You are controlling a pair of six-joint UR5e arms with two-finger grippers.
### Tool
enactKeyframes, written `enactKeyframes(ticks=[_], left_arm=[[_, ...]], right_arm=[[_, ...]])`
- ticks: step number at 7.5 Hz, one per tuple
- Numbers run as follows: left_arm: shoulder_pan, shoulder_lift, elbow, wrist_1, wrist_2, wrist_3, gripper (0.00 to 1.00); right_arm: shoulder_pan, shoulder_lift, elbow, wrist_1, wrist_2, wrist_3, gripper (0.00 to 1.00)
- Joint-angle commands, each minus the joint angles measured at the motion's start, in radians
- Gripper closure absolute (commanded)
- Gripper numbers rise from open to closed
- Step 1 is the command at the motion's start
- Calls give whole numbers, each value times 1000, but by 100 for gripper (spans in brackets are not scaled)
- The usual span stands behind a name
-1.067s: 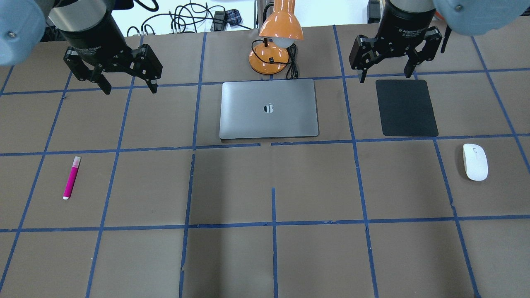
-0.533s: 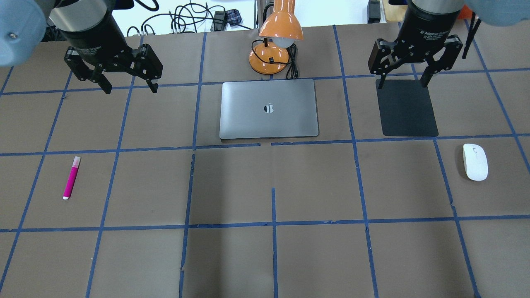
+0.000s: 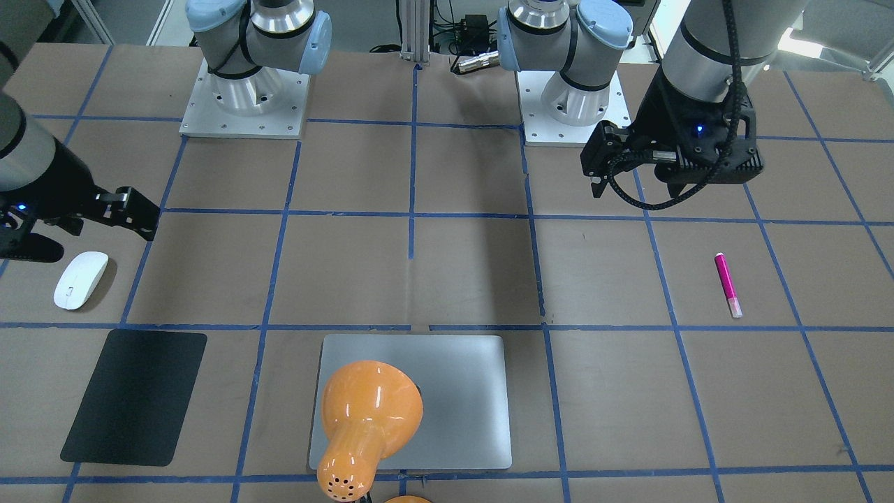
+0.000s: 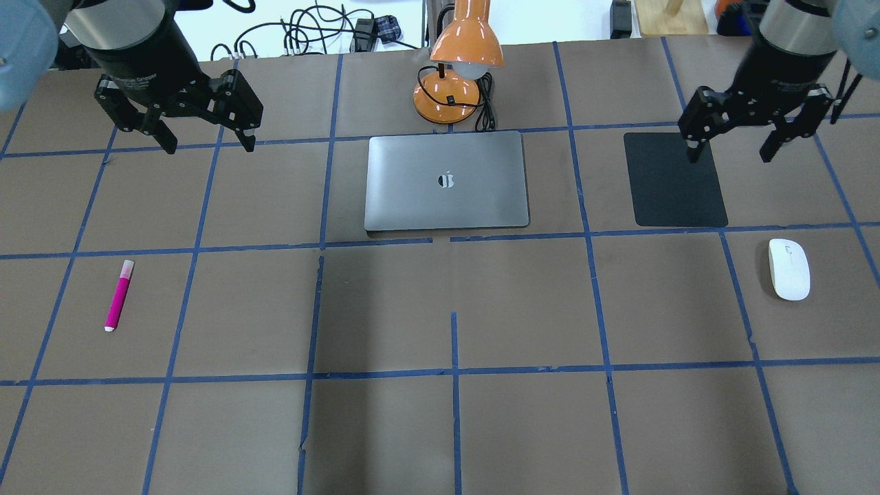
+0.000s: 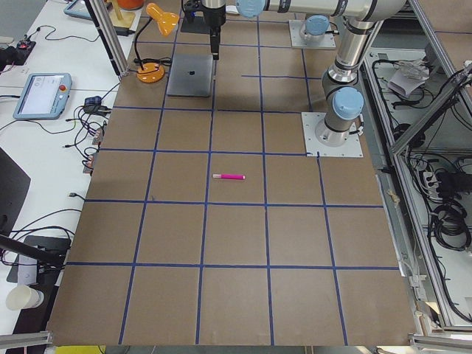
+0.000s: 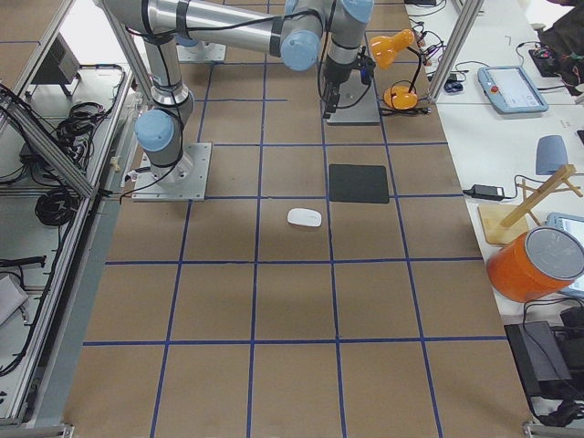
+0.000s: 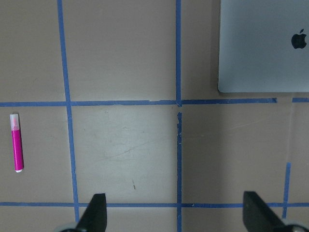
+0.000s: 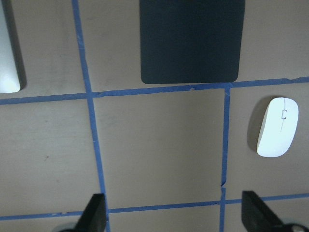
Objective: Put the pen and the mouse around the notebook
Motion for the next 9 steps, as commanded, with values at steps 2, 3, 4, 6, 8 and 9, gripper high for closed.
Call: enactKeyframes(ticks=[2,3,4,6,8,9], left_arm=[[209,-25,-77,67,4,111,0],[298,-32,-144,103,2,223,0],[345,-45,-237,237,8,351,0],[498,-87,-480,575,4,535,0],[613,-144,-611,794,-3,677,0],[620,-190,-617,836,-3,685,0]], right_arm=[[-275,34,300,-433,1,-235,0],[-300,62,360,-580,-12,-252,0],[-302,96,379,-612,-62,-258,0],[-304,185,379,-659,-74,-260,0],[-308,239,379,-693,-77,-263,0],[-310,239,379,-690,-87,-265,0]])
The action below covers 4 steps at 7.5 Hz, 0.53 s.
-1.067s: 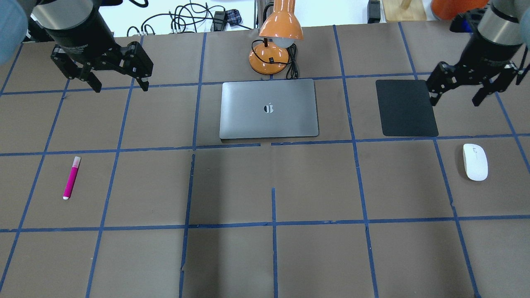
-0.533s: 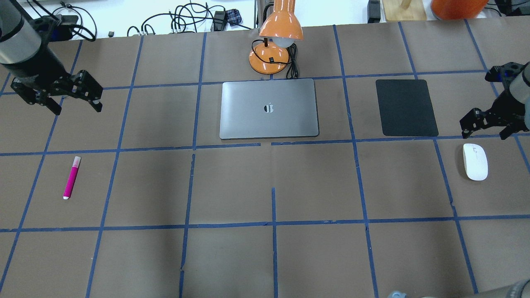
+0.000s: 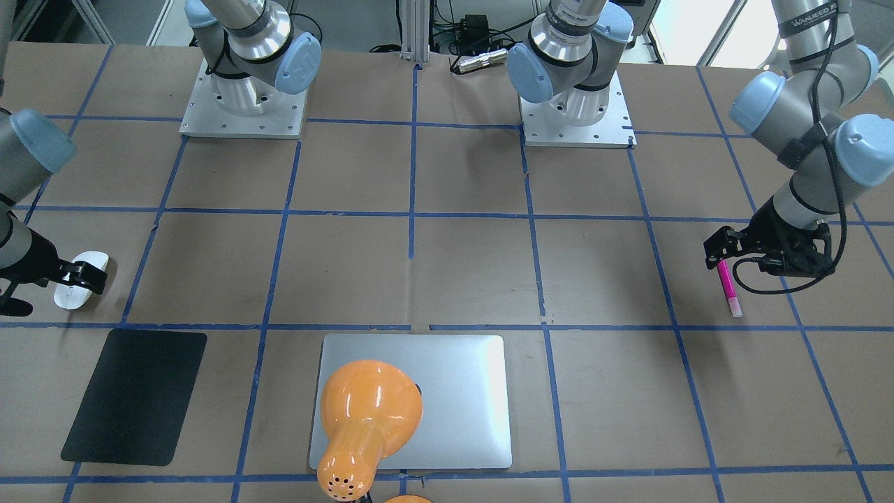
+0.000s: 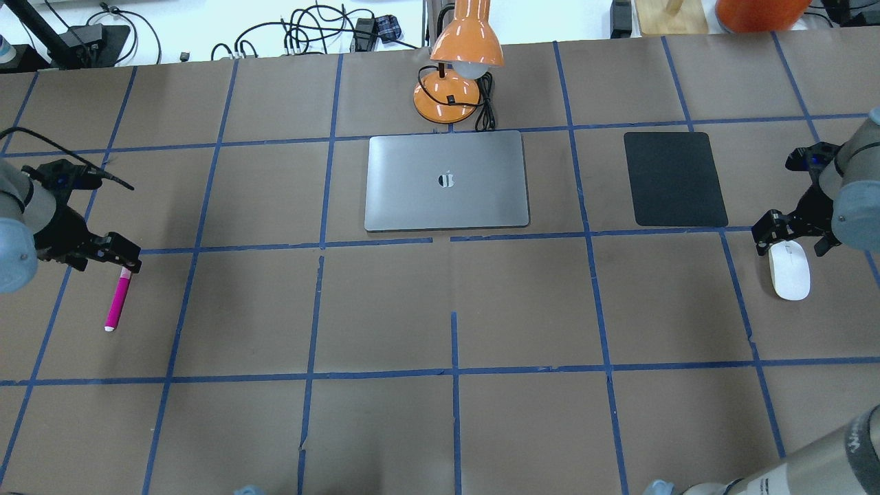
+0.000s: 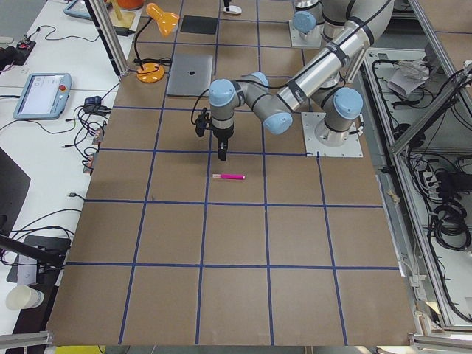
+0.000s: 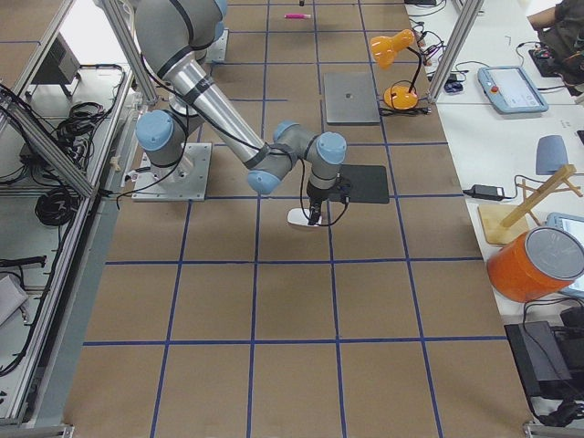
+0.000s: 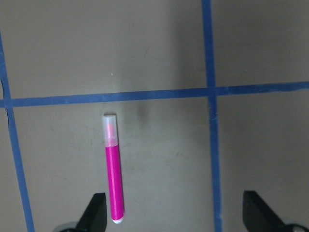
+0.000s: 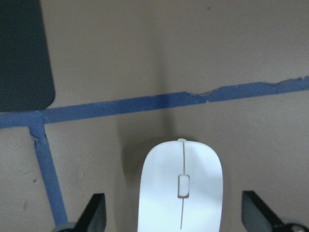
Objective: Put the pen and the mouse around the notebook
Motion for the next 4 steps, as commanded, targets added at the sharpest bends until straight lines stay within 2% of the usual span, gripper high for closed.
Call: enactKeyframes(ticks=[1,2,4], left_arm=[[50,-79,-31,105,-1,45,0],[67,-105,-40,160,-3,80,0],[83,-142,-42,179,-4,128,3]], right_arm=[[-6,16,2,6,-50,-3,5],[-7,17,4,6,-54,-32,11],[-7,17,14,6,-57,-51,10]])
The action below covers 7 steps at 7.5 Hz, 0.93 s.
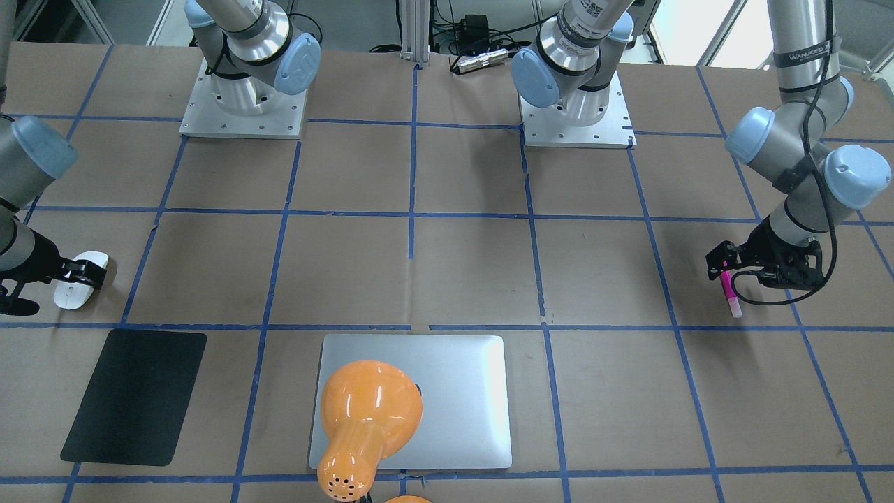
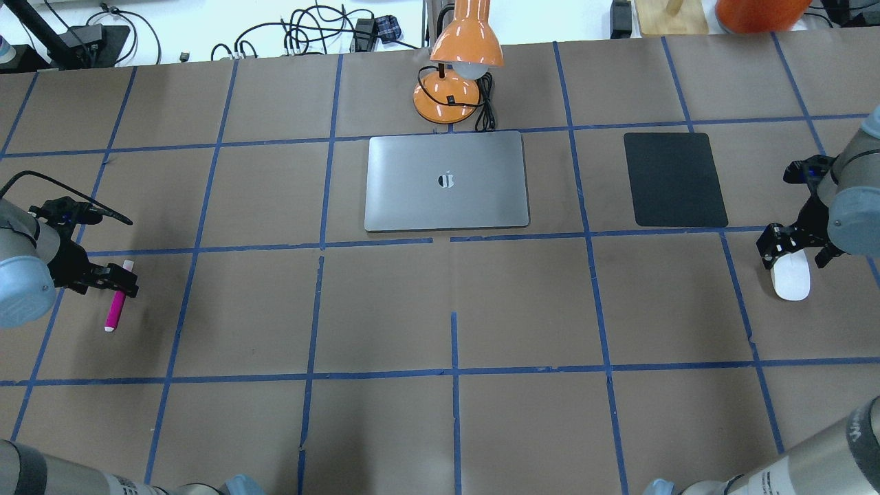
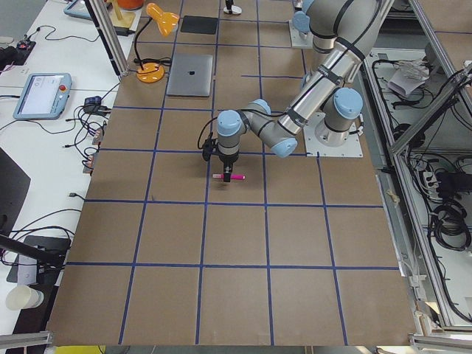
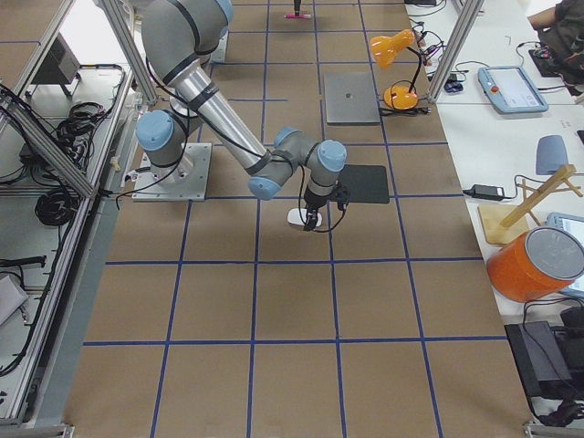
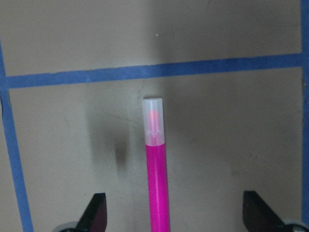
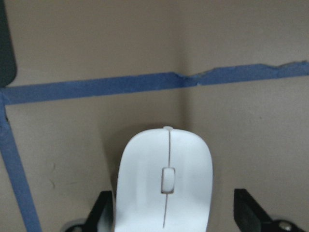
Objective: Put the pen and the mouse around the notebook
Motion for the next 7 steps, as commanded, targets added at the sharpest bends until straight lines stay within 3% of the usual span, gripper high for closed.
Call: enactKeyframes(ticks=[1,2,3,4,6,7], left_arm=[[8,-29,0,16,1,14,37],[3,-26,0,16,5,14,63],[3,-26,0,16,5,16,93],[3,-29,0,16,7,14,100],[-9,-6,10,1,14,-22,100],[-47,20,27,-94,10,-123,100]], right_arm=[[-2,-1,14,-2,-2,-10,12],[-2,-1,17,-5,6,-10,31],[-2,-2,17,-5,9,-10,59],[-4,-12,14,-5,9,-10,75],[13,-51,-19,19,15,-3,82],[74,-62,-57,42,80,29,82]])
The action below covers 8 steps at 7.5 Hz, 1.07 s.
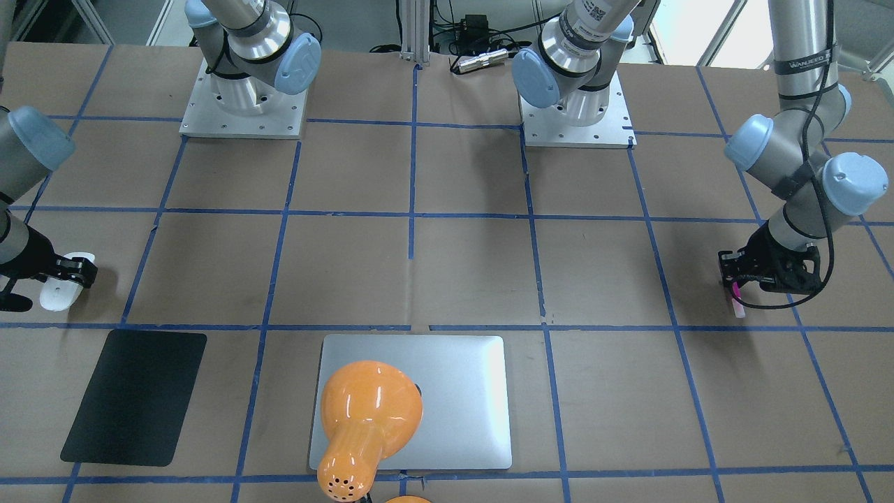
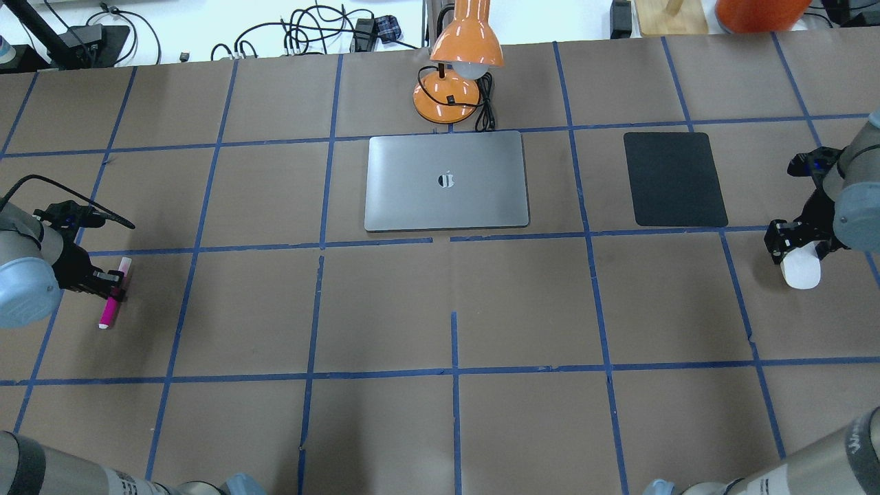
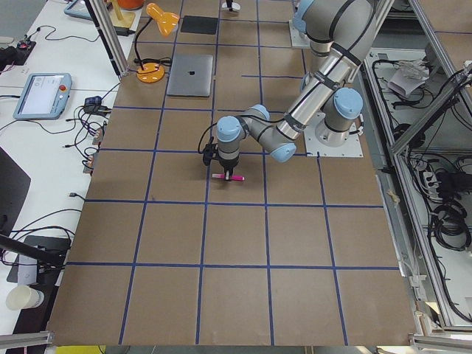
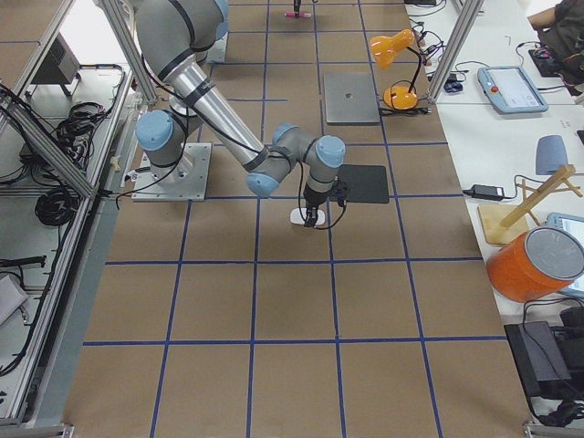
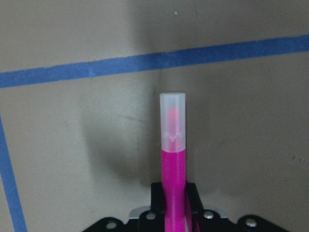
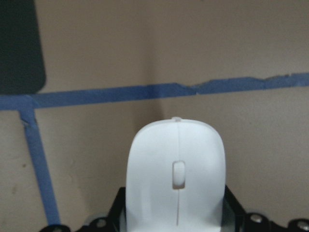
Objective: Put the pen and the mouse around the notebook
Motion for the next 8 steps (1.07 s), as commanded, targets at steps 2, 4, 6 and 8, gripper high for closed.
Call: enactKeyframes(ticks=[2,4,6,8], left_arm=[[-213,91,93,-242,5,-493,100],[-373,133,140,-343,-7,-949,100],[-542,131,144,-342,-11,-1315,100],[-682,110,180,-341,-86,-1642,100]], right_arm=[[240,56,-187,33,65,213,81],[309,201,-348,33,63,257,80],[312,271,-443,100,65,259,73],[313,291,-436,113,63,303,6]])
